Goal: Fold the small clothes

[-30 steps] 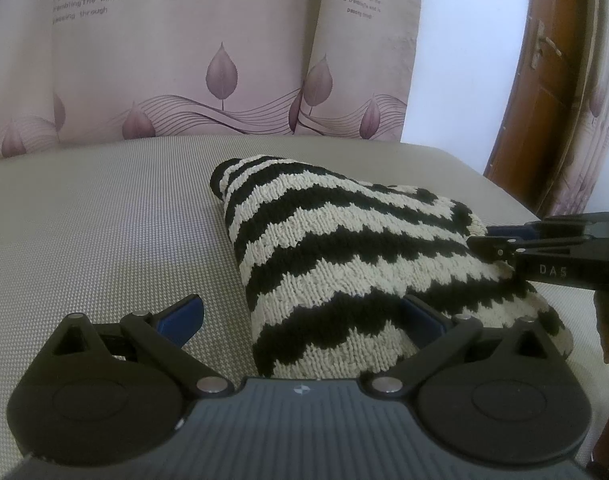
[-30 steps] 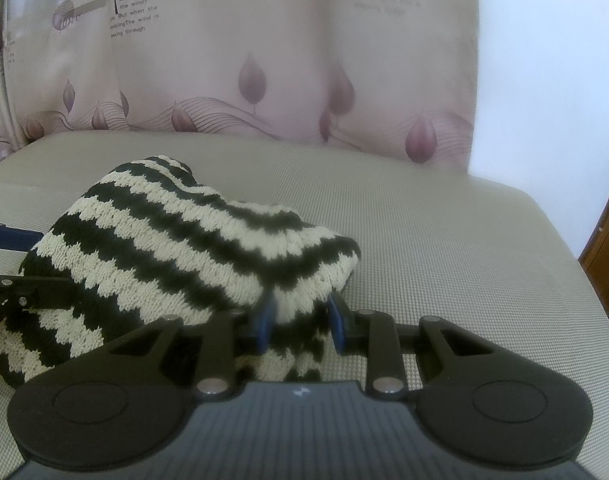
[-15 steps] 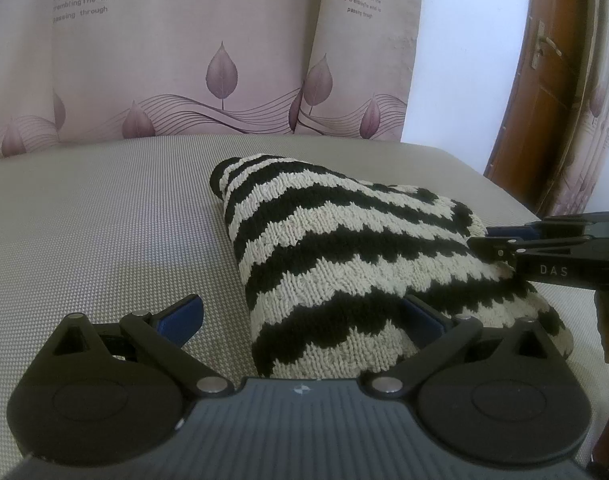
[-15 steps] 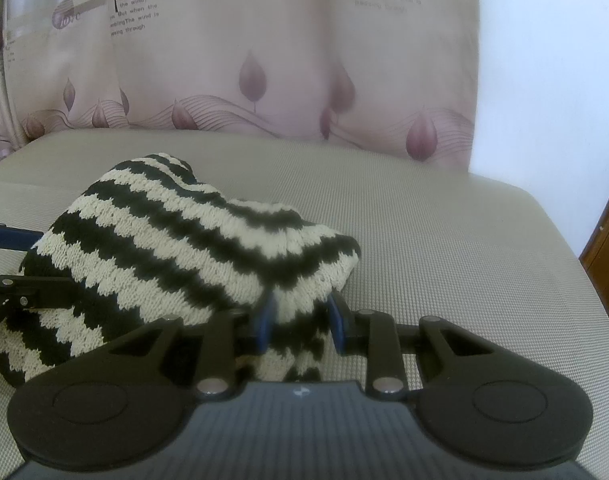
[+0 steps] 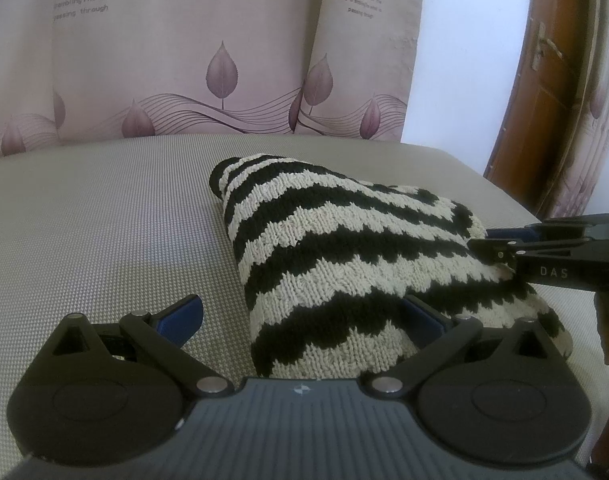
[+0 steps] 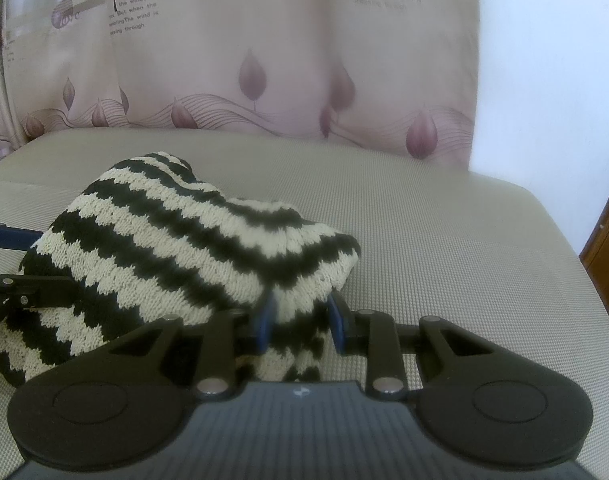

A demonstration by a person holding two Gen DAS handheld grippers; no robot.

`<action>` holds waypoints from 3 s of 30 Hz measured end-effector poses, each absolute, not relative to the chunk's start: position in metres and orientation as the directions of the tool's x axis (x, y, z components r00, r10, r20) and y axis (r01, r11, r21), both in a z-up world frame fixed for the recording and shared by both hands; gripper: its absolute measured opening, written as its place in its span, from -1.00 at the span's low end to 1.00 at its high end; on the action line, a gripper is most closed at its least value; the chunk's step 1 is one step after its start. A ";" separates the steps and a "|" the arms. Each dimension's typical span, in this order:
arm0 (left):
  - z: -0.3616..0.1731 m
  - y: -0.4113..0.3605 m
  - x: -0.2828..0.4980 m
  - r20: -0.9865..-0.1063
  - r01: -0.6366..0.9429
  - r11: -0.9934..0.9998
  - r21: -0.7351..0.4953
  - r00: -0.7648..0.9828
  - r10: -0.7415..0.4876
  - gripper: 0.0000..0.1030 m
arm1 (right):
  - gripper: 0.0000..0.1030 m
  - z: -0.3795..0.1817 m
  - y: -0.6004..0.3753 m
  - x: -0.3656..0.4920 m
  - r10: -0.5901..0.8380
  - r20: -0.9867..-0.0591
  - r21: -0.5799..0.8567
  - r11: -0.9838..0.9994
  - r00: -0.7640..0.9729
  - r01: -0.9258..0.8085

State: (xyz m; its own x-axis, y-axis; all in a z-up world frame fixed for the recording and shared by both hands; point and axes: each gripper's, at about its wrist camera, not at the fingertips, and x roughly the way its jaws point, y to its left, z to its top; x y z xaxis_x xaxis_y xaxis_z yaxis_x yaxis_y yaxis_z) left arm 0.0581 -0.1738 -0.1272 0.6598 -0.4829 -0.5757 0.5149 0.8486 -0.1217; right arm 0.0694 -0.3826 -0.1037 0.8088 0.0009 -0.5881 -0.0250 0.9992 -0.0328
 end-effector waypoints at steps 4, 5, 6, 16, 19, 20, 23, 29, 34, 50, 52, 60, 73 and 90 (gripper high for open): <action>-0.127 -0.175 0.058 -0.575 0.516 0.849 -0.116 0.662 -0.481 1.00 | -0.44 -0.103 -0.382 0.070 -0.002 -0.591 -0.039 0.999 0.807 -0.026; -0.127 -0.175 0.058 -0.575 0.516 0.849 -0.116 0.662 -0.480 1.00 | -0.45 -0.103 -0.382 0.070 -0.002 -0.590 -0.038 0.999 0.807 -0.026; -0.127 -0.175 0.058 -0.575 0.516 0.849 -0.115 0.662 -0.480 1.00 | -0.44 -0.103 -0.382 0.070 -0.002 -0.591 -0.039 0.999 0.807 -0.026; -0.124 -0.175 0.058 -0.571 0.527 0.843 -0.105 0.662 -0.485 1.00 | -0.45 -0.103 -0.386 0.069 0.007 -0.587 -0.013 1.000 0.809 -0.017; -0.123 -0.174 0.060 -0.569 0.534 0.838 -0.111 0.657 -0.494 1.00 | -0.35 -0.105 -0.396 0.065 0.030 -0.580 0.055 0.998 0.814 0.003; -0.123 -0.173 0.061 -0.569 0.535 0.836 -0.122 0.653 -0.500 1.00 | -0.20 -0.107 -0.401 0.063 0.036 -0.579 0.085 0.996 0.814 0.016; -0.124 -0.169 0.066 -0.574 0.535 0.828 -0.167 0.630 -0.523 1.00 | -0.02 -0.110 -0.417 0.059 0.077 -0.570 0.179 0.983 0.818 0.032; -0.127 -0.162 0.082 -0.587 0.551 0.796 -0.250 0.567 -0.577 1.00 | -0.01 -0.122 -0.446 0.055 0.210 -0.551 0.394 0.919 0.808 0.029; -0.130 -0.159 0.096 -0.596 0.571 0.762 -0.306 0.509 -0.621 1.00 | 0.13 -0.132 -0.458 0.056 0.270 -0.537 0.487 0.873 0.799 0.032; -0.149 -0.161 0.144 -0.572 0.563 0.639 -0.524 0.323 -0.754 1.00 | 0.45 -0.152 -0.468 0.076 0.513 -0.460 0.687 0.723 0.724 -0.076; -0.150 -0.163 0.153 -0.569 0.553 0.625 -0.551 0.298 -0.766 1.00 | 0.46 -0.155 -0.472 0.082 0.536 -0.437 0.723 0.687 0.722 -0.073; -0.143 -0.178 0.155 -0.591 0.582 0.658 -0.478 0.341 -0.731 0.55 | 0.14 -0.160 -0.463 0.089 0.540 -0.417 0.725 0.683 0.731 -0.090; -0.117 -0.188 0.117 -0.610 0.619 0.733 -0.281 0.475 -0.635 0.27 | -0.23 -0.148 -0.452 0.071 0.484 -0.397 0.719 0.692 0.780 -0.063; -0.091 -0.141 0.078 -0.622 0.582 0.779 -0.233 0.527 -0.579 0.23 | -0.29 -0.116 -0.401 0.044 0.507 -0.357 0.749 0.657 0.784 -0.084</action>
